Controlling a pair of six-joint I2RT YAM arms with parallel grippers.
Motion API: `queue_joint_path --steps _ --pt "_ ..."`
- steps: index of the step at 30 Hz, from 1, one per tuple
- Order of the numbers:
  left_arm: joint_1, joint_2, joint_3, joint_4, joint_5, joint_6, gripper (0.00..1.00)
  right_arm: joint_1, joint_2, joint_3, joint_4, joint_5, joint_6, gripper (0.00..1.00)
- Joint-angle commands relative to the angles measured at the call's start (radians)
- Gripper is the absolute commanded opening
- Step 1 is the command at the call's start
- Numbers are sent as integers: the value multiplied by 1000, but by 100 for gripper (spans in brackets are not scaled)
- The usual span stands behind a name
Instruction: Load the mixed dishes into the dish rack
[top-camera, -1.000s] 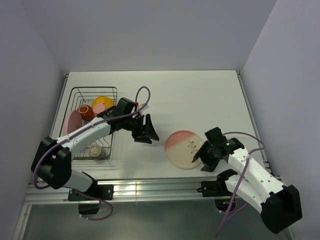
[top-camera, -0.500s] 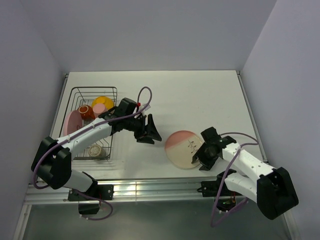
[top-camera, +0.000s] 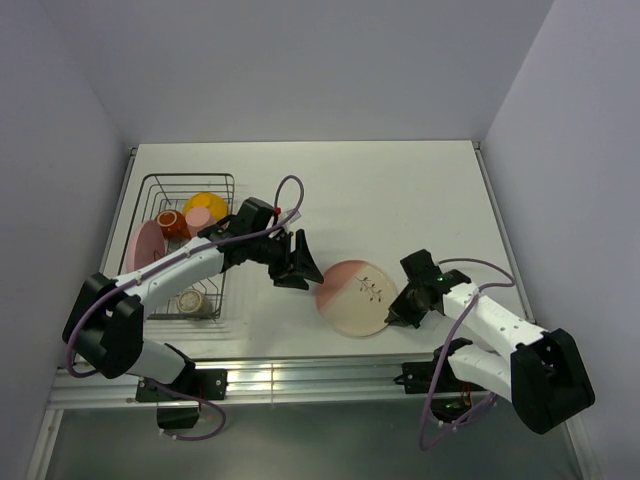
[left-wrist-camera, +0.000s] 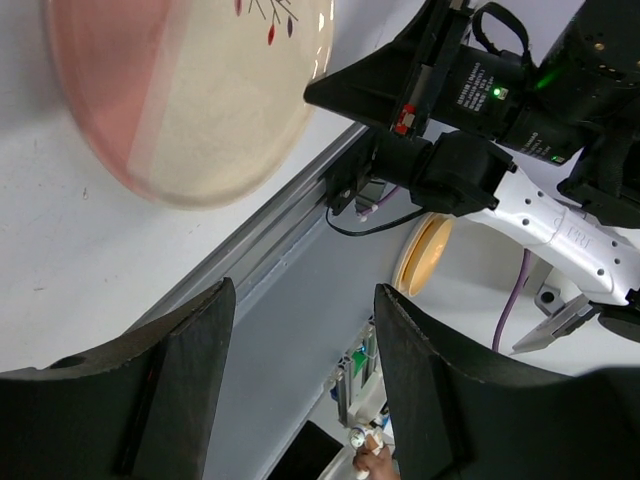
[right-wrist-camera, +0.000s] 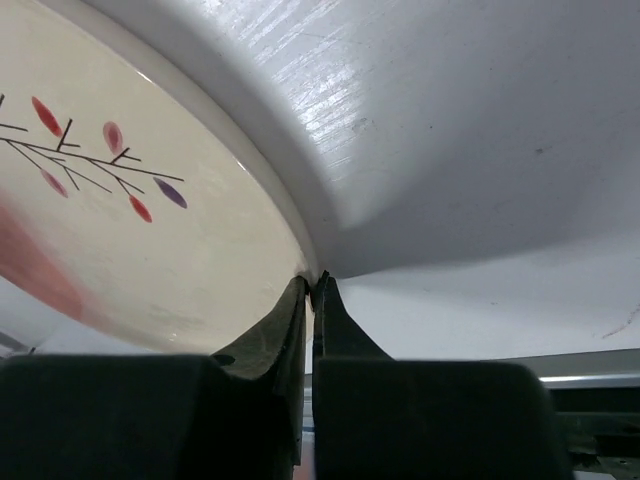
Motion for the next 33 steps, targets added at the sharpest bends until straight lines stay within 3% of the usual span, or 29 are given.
queue_joint_path --steps 1,12,20,33 --pt "-7 -3 -15 44 15 -3 64 3 2 -19 -20 99 -11 0" --pt "-5 34 -33 -66 -1 112 65 8 -15 161 -64 -5 9 0" --pt "-4 25 -134 -14 28 80 65 8 -11 167 -33 -79 50 0" --pt "-5 8 -245 197 -45 -205 68 13 -3 144 40 -156 128 0"
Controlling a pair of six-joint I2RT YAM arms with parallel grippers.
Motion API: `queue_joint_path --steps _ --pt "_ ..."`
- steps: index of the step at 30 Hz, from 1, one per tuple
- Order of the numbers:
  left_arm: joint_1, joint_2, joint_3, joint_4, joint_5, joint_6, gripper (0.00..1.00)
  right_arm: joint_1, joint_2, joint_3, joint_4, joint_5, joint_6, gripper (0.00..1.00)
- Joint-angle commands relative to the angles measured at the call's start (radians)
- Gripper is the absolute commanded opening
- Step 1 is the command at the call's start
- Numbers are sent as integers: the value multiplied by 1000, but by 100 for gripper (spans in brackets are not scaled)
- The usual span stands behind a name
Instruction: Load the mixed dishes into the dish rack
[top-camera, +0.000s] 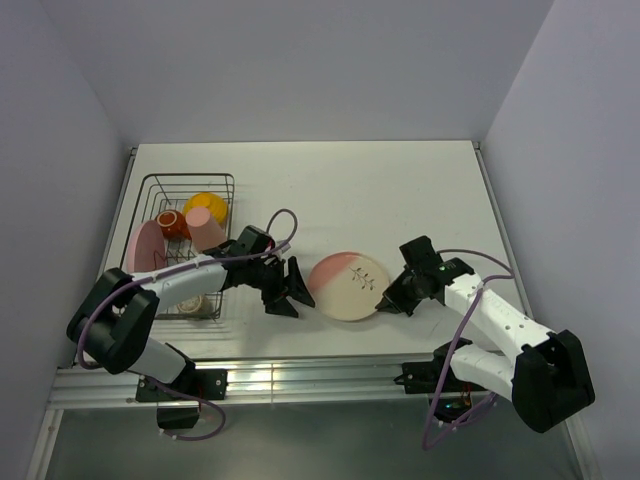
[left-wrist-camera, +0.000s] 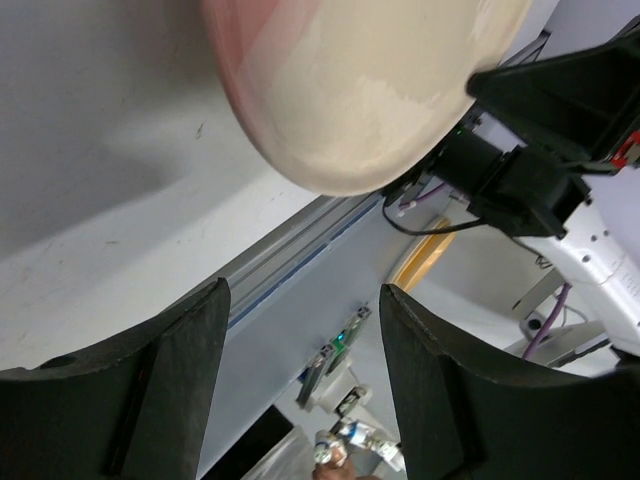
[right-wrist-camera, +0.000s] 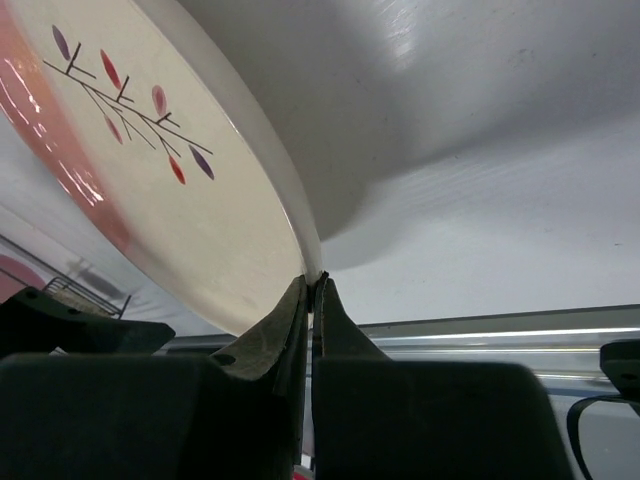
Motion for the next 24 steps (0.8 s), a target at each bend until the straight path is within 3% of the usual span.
queue_joint_path --steps 1,4,24 --pt "-5 -19 -13 120 -33 -129 68 10 -2 9 87 -66 58 0" --pt "-8 12 -19 195 -17 -194 68 12 4 -6 119 -94 92 0" --pt "-10 171 -17 339 -62 -266 68 35 29 -38 238 -198 204 0"
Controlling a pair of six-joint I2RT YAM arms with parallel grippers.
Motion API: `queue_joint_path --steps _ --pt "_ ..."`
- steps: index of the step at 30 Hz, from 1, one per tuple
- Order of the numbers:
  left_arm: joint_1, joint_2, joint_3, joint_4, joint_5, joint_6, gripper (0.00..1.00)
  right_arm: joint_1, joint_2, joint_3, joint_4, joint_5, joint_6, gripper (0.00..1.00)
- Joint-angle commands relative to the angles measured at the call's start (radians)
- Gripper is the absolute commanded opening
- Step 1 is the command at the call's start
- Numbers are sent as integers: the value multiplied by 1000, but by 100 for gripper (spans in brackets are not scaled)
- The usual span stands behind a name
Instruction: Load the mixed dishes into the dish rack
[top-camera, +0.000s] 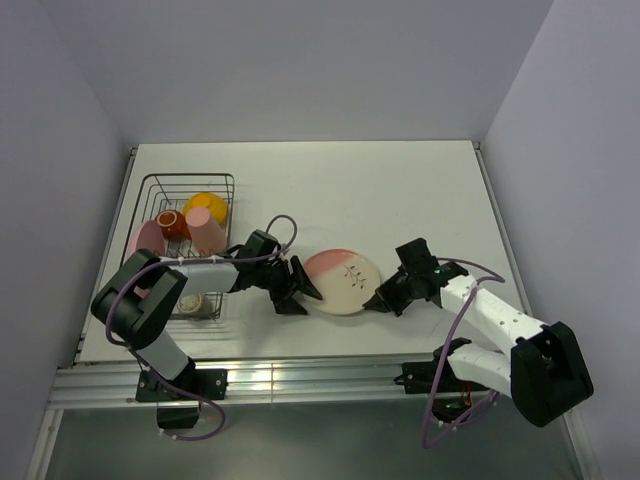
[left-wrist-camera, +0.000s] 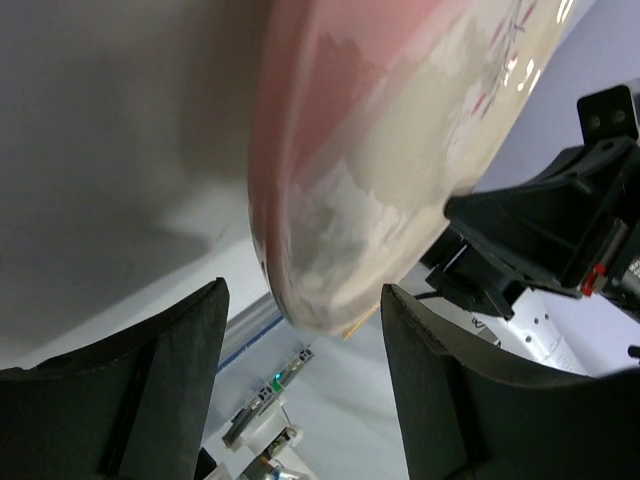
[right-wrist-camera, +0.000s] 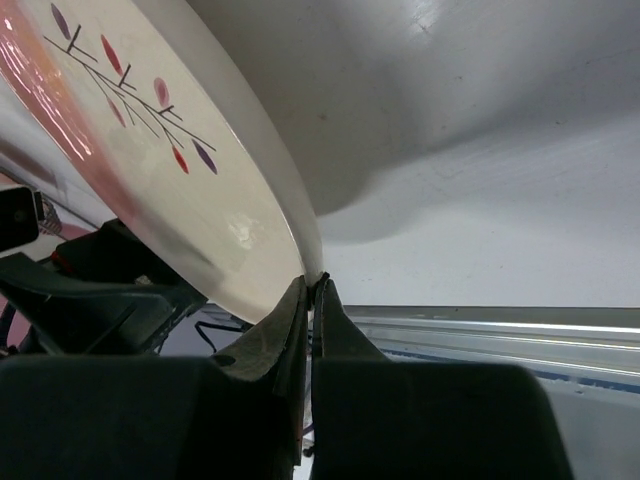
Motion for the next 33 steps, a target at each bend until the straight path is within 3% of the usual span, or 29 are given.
queue_joint_path --steps 1,15,19,20,22,23,26,28,33 --pt "-6 39 35 96 -20 -21 68 19 8 18 99 -74 44 0" --pt "-7 112 152 104 -43 -7 64 56 20 3 146 -120 93 0" --pt "-7 100 153 96 -48 3 47 58 38 3 149 -117 67 0" --pt "-6 100 156 94 -48 6 36 58 46 0 161 -123 65 0" --pt "-6 106 167 72 -49 26 28 62 51 -2 166 -123 61 0" --pt "-6 106 184 53 -54 37 18 62 54 -2 168 -121 58 0" --pt "-7 97 218 -25 -89 88 6 64 54 0 168 -117 51 0" --pt "-6 88 233 -53 -118 103 0 64 52 -5 172 -121 51 0" --pt "-7 77 255 -54 -140 115 0 65 48 -3 182 -127 39 0"
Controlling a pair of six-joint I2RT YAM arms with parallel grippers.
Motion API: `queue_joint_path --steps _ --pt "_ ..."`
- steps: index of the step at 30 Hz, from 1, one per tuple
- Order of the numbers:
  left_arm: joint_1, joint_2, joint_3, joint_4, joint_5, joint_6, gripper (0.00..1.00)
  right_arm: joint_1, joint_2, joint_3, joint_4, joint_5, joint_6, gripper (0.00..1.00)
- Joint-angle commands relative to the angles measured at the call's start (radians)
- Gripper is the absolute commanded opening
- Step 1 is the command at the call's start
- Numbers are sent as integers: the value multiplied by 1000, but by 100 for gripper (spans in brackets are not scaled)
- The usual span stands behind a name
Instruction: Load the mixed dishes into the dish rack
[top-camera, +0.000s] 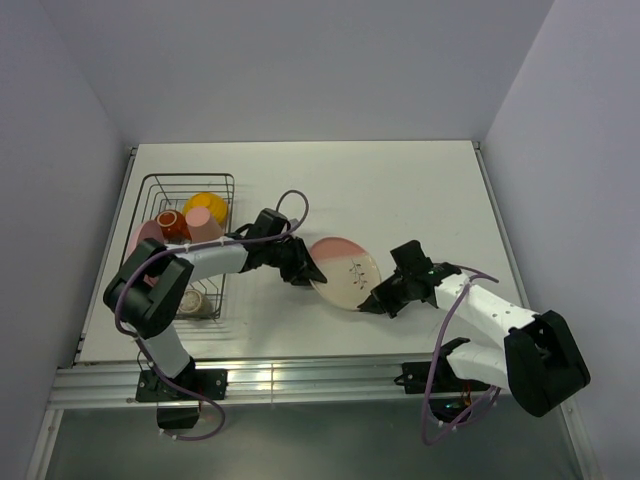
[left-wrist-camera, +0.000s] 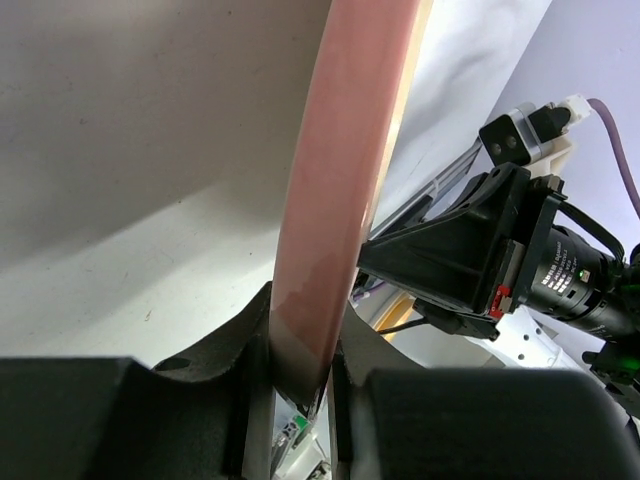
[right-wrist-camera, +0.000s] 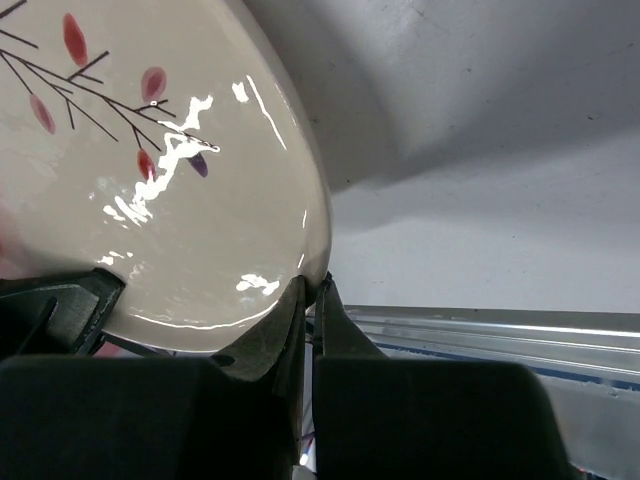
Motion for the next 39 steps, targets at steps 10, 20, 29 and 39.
queue_joint_path --steps 10,20,29,39 --pt "-15 -87 158 -179 -171 220 0 28 16 353 -161 71 -359 86" --pt "-15 -199 317 -419 -278 385 0 22 -4 681 -332 137 -514 100" --pt "-16 -366 569 -638 -381 489 0 -14 -41 717 -386 139 -589 100" --pt "-5 -535 845 -969 -759 567 0 -18 -54 636 -307 39 -623 98"
